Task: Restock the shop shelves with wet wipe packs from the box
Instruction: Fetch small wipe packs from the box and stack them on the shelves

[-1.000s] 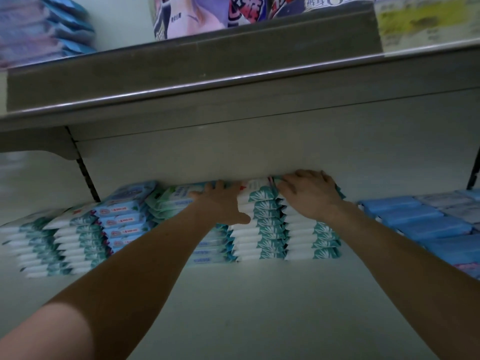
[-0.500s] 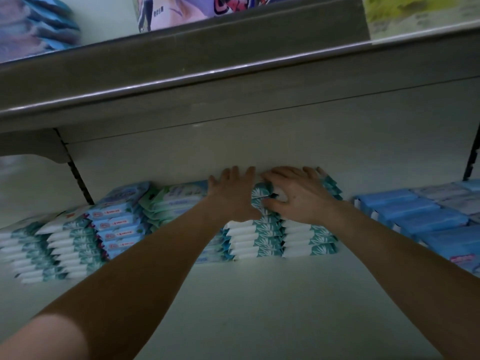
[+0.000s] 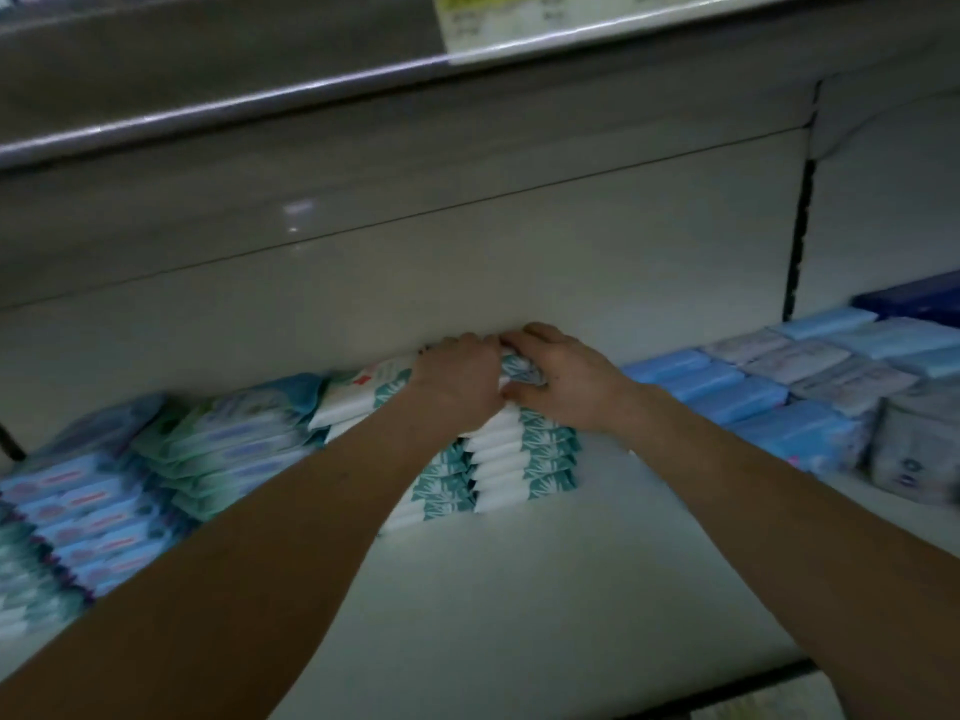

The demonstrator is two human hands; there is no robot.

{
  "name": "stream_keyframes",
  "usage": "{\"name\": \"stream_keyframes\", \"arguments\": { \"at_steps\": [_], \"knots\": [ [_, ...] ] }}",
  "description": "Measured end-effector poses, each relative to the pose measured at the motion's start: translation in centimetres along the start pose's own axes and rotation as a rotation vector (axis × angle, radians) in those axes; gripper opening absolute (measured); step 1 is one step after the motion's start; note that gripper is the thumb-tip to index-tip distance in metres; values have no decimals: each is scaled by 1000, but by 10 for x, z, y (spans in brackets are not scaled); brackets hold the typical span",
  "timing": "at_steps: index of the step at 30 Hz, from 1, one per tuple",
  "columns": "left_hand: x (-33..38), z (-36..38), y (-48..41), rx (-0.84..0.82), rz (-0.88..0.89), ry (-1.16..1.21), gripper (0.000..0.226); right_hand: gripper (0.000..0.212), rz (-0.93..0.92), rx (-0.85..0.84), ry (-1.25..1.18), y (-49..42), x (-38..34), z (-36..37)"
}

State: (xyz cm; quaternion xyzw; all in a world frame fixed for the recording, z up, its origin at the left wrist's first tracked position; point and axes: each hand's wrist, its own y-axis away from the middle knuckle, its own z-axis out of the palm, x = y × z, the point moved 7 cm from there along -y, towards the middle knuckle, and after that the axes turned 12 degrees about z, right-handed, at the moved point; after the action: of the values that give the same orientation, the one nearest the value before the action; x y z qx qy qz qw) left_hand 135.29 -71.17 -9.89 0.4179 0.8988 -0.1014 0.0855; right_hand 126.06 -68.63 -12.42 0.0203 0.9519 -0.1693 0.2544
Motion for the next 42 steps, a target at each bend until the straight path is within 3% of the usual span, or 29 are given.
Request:
{"name": "stream_keyframes", "arguments": {
  "at_steps": [11,15,19,23,28,33,38,42],
  "knots": [
    [3,-8,7,59,-25,-103,58,60,-15,41,40,2,1,3],
    [-10,-3,18,24,-39,-61,76,72,26,27,146,4,-3,-8],
    [-62,2,57,-101,-263,23,103,78,-28,66,345,13,-25,-18],
    [-92,10,87,-185,-408,-13,94,69,-166,48,381,15,-60,-2],
    [-116,19,106,-195,-593,36,108,65,-262,22,384,10,-97,23],
    [-123,39,117,-170,-562,48,87,52,-281,24,432,5,-98,44],
    [-122,28,124,-184,-545,75,82,51,-208,-40,421,2,-109,41],
    [-123,5,150,-20,-523,113,79,49,-275,-40,365,15,-142,42]
  ]
}}
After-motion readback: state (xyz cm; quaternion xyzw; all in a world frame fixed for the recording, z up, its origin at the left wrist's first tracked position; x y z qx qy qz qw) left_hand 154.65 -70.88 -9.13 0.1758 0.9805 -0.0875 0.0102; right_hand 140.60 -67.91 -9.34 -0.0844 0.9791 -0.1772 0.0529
